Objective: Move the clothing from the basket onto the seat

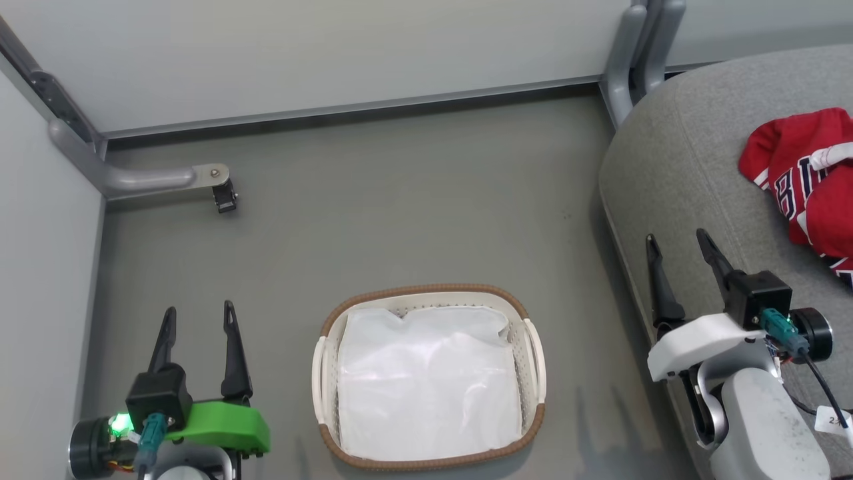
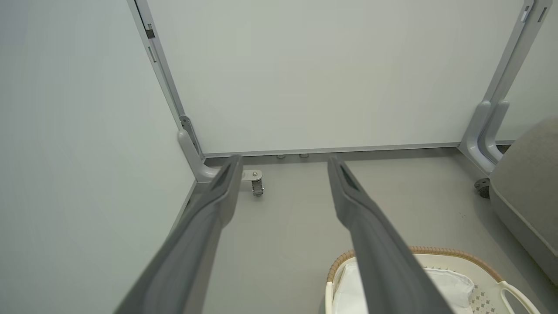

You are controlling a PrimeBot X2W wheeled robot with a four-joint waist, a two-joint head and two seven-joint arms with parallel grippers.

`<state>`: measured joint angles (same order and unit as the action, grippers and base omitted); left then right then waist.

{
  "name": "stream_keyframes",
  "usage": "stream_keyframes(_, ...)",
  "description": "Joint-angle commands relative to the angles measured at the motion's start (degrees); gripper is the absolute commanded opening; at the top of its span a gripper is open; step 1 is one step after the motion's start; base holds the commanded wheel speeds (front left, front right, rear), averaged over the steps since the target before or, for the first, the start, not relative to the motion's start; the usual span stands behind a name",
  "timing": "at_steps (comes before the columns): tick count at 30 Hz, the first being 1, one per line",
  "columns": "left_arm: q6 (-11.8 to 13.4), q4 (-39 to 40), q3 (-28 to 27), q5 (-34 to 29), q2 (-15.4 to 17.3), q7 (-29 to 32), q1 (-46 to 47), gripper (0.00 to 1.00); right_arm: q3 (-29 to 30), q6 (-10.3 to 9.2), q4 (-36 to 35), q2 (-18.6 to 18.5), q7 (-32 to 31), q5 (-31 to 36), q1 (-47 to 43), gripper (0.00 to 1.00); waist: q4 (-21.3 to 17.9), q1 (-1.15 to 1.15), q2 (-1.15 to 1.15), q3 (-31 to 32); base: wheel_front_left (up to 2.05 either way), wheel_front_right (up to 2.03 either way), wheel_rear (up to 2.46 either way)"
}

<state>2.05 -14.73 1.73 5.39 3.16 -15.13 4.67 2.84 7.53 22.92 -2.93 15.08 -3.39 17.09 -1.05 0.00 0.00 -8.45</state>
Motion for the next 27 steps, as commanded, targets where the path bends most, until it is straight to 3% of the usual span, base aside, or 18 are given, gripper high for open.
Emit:
stream_keyframes(1, -0.42, 0.40, -0.49, -0.29, -0.02, 0.00, -1.69, 1.00, -0.23, -0.08, -0.46, -0.14, 0.12, -0.44, -1.52, 1.00, 0.17, 0.00, 0.00, 1.25, 0.00, 0.00, 0.00)
stream_keyframes(27, -2.75, 1.30, -0.72, 2.46, -0.20, 0.00, -7.20, 1.00, -3.12, -0.08, -4.55, -0.11, 0.12, -5.24, -8.89, 1.00, -0.02, 0.00, 0.00, 4.91, 0.00, 0.00, 0.00)
